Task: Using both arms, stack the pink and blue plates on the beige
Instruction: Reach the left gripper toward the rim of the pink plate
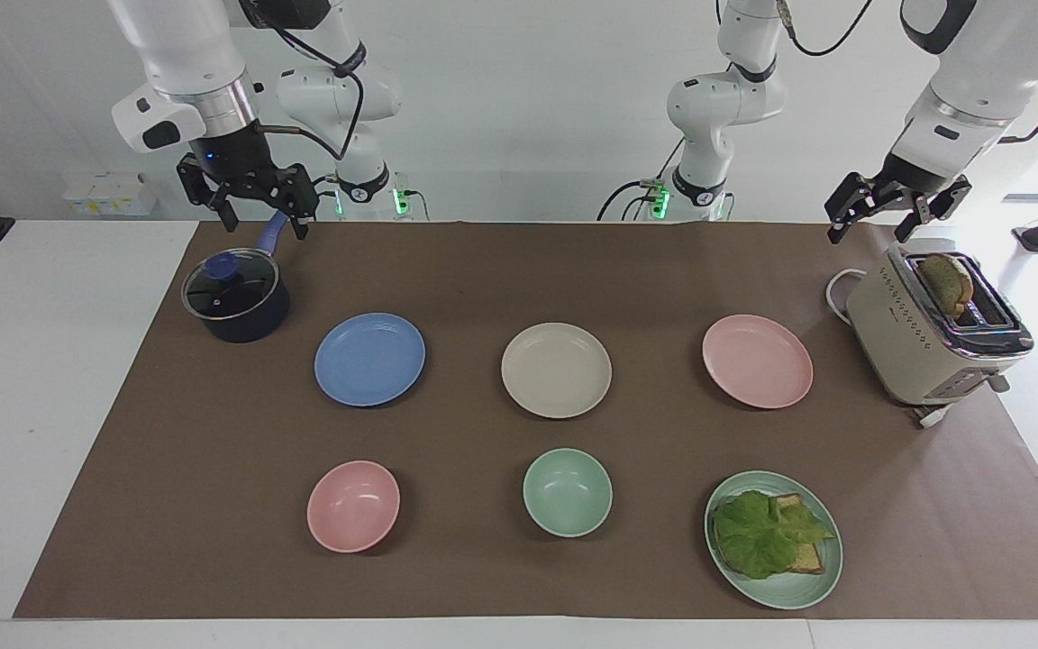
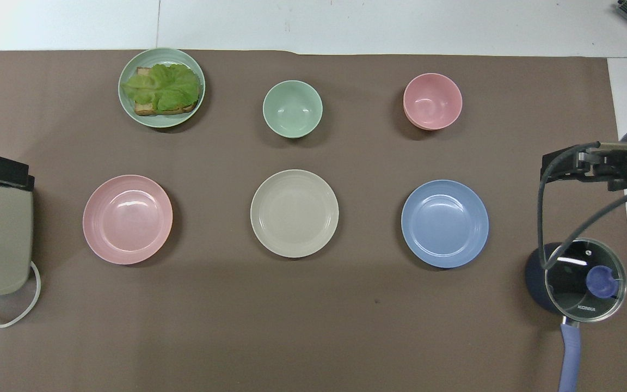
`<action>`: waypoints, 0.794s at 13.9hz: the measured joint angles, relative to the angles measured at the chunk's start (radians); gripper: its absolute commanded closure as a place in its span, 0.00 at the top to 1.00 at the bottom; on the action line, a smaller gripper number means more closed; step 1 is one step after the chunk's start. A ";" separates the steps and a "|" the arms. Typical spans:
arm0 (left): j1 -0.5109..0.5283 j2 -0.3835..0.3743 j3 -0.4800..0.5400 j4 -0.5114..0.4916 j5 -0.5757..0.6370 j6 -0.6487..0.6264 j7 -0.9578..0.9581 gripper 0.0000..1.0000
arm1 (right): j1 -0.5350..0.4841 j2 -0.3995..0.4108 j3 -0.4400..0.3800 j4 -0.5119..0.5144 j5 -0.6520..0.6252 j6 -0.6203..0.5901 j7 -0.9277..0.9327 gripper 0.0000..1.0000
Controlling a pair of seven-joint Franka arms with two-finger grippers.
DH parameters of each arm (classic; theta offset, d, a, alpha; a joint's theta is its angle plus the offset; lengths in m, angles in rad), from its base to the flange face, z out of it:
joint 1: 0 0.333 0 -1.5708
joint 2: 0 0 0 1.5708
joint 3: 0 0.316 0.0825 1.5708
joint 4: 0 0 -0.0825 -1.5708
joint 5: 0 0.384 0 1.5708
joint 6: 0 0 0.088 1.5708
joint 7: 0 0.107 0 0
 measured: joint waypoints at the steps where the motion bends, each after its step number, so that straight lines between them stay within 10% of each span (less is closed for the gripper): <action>1: 0.000 0.000 0.000 0.000 0.000 0.000 0.000 1.00 | 0.000 0.000 -0.001 0.000 0.000 0.000 0.000 1.00; 11: 0.014 0.012 0.004 -0.211 0.000 0.172 0.000 1.00 | 0.000 0.000 -0.002 -0.001 0.000 0.000 0.000 1.00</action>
